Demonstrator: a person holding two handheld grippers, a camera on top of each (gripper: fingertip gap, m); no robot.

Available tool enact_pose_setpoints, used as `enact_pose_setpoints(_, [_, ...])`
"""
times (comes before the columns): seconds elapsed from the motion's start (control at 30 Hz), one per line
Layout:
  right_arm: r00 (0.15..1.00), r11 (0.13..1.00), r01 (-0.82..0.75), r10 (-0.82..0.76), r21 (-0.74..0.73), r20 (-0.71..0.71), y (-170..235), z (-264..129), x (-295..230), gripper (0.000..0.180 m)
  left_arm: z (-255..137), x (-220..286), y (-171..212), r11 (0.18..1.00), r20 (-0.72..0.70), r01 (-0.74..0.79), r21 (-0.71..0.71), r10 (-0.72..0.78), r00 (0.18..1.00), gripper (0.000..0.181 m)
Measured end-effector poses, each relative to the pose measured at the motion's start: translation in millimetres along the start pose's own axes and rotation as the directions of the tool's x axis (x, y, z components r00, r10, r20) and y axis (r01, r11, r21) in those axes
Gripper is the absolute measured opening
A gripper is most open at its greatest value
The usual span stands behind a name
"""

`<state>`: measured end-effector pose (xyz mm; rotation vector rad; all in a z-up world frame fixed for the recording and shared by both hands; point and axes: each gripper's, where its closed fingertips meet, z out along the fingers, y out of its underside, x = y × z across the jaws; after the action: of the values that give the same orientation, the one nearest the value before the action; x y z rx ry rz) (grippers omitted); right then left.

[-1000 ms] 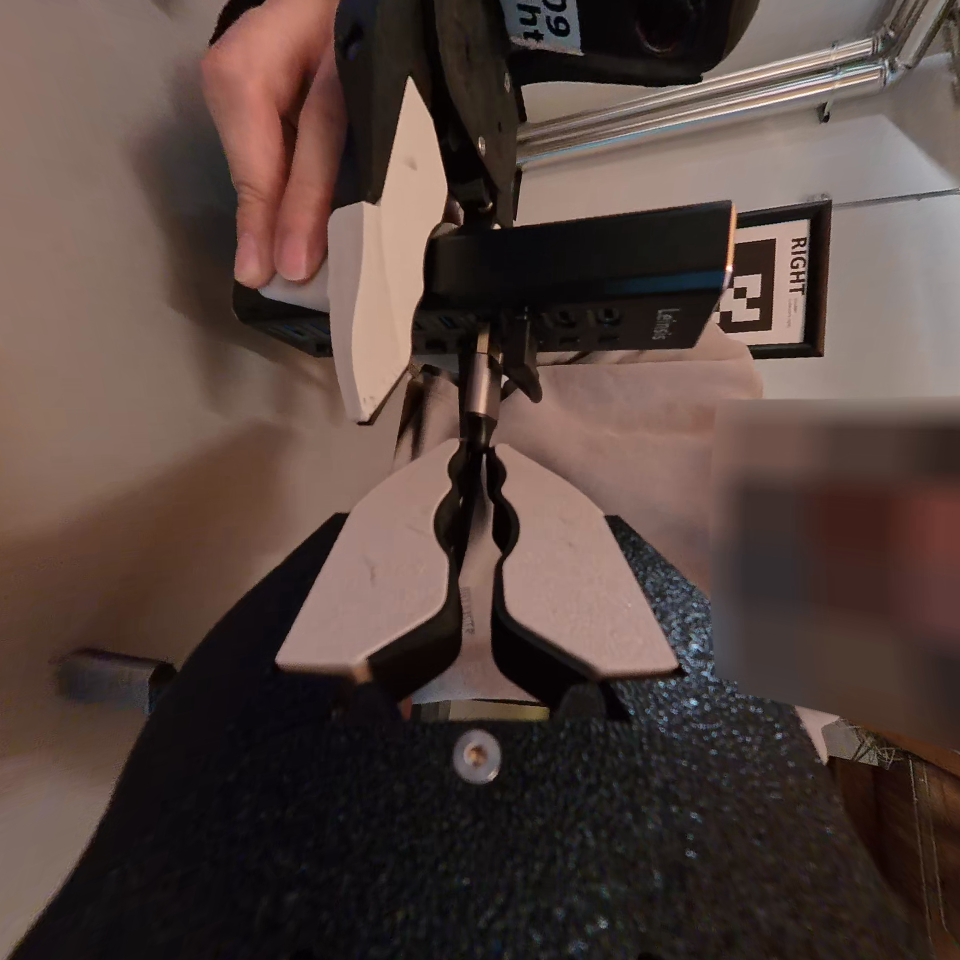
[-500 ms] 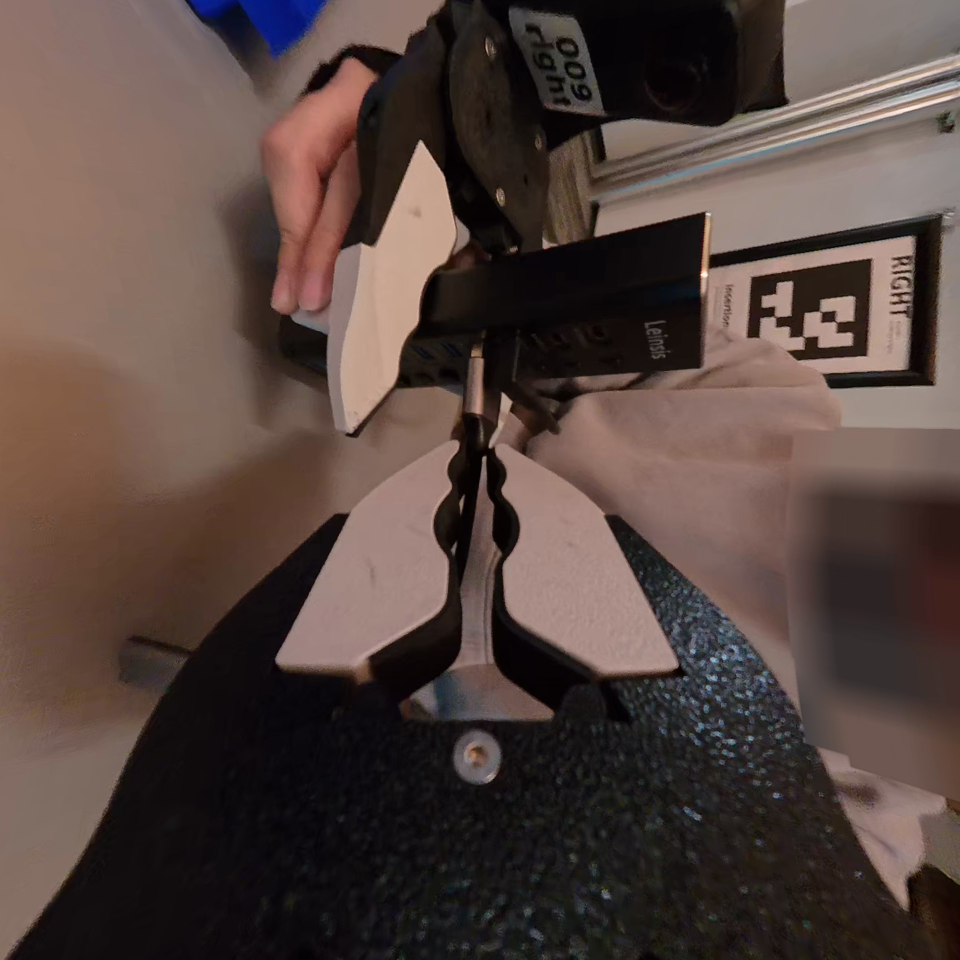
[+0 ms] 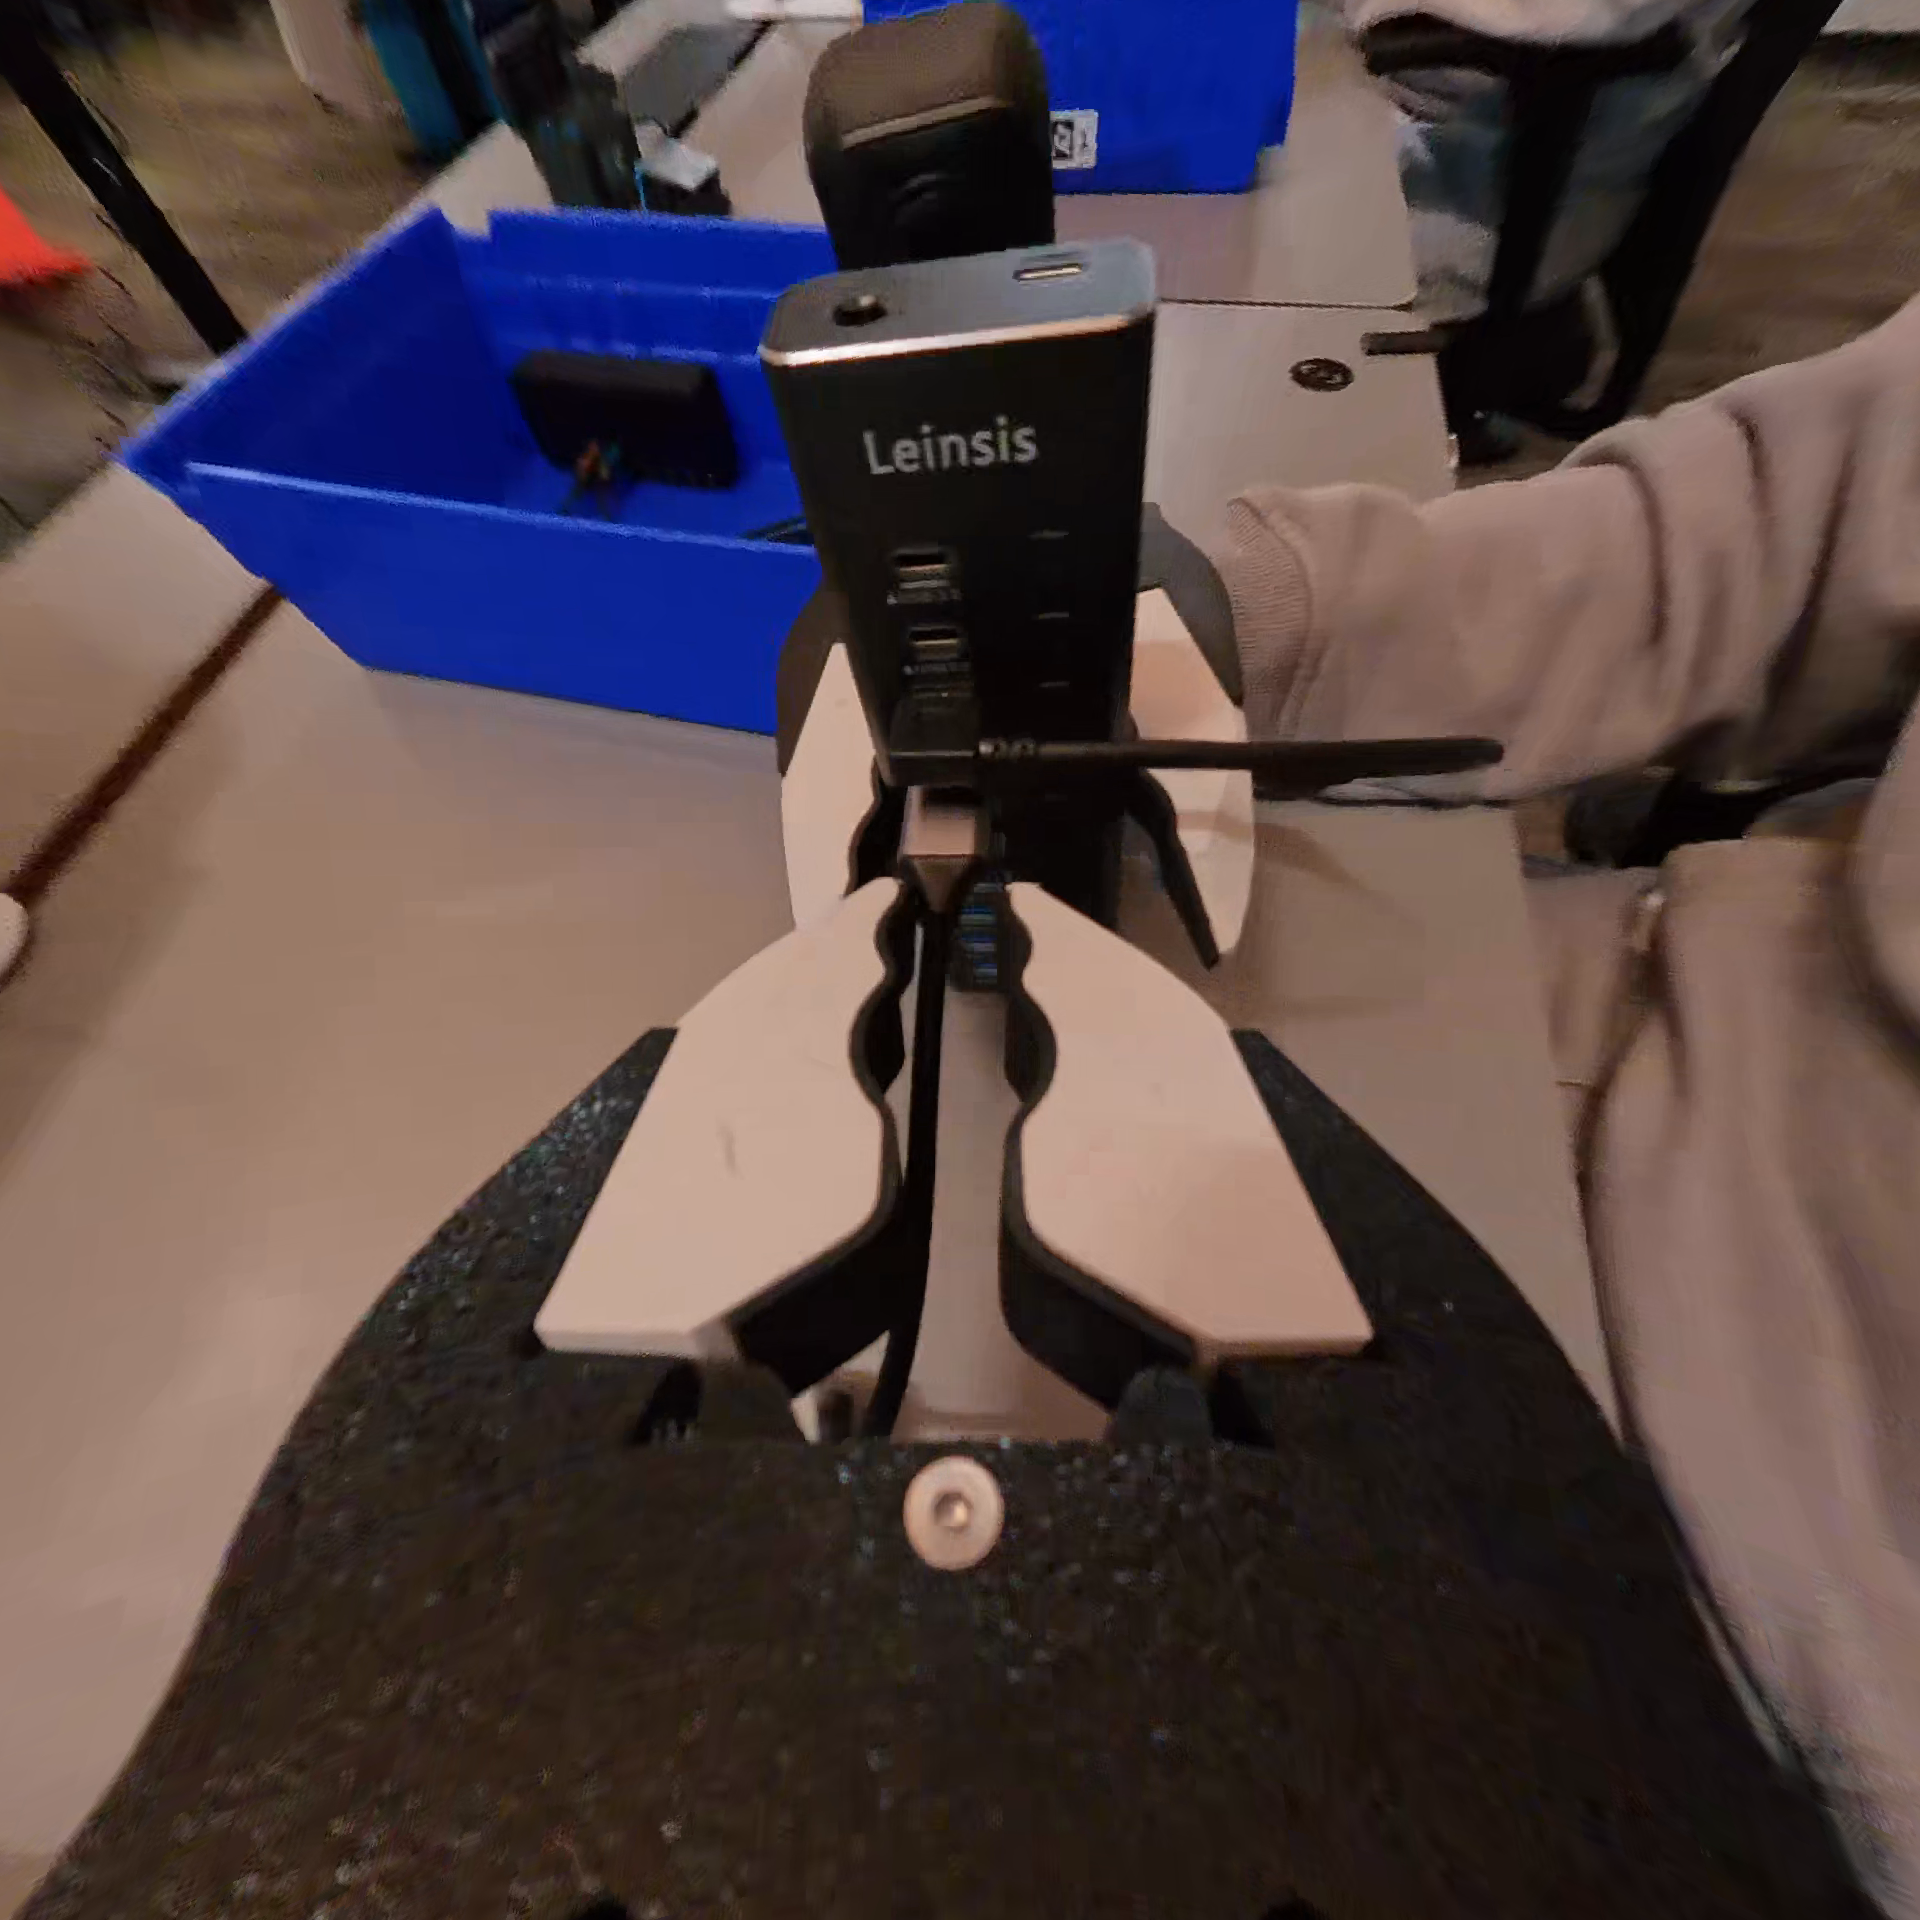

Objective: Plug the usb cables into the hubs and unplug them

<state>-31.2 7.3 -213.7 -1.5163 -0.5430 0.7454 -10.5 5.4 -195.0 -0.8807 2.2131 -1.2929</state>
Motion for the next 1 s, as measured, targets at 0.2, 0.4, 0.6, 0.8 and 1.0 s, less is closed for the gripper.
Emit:
enact_pose_setpoints(0.2, [1.000,0.999,-0.007,0.006,-0.040,-0.023,5.5,3.3,2.1,0.074,0.9,-3.3,2.6,0.998,0.087,-0.018,0.055,0.013,0.996,0.010])
enact_pose_setpoints(0.4, [0.998,0.993,0.001,-0.008,-0.121,-0.058,11.4,3.0,3.6,0.075,1.6,-3.1,5.4,0.990,0.144,-0.120,-0.080,0.130,0.981,0.010])
enact_pose_setpoints(0.6, [0.999,0.986,-0.001,-0.007,-0.168,-0.047,18.0,4.7,1.4,0.075,3.4,-1.9,3.6,0.994,0.115,-0.105,-0.038,0.108,0.987,0.010])
enact_pose_setpoints(0.8, [1.000,0.987,0.000,-0.004,-0.161,-0.029,19.3,8.2,-0.8,0.075,2.3,0.1,7.4,0.997,0.098,-0.073,-0.023,0.075,0.992,0.010])
enact_pose_setpoints(1.0, [0.998,0.991,0.044,-0.048,-0.129,-0.028,8.5,6.1,-4.1,0.074,0.6,3.8,2.2,0.997,0.123,-0.079,0.016,0.076,0.989,0.012])
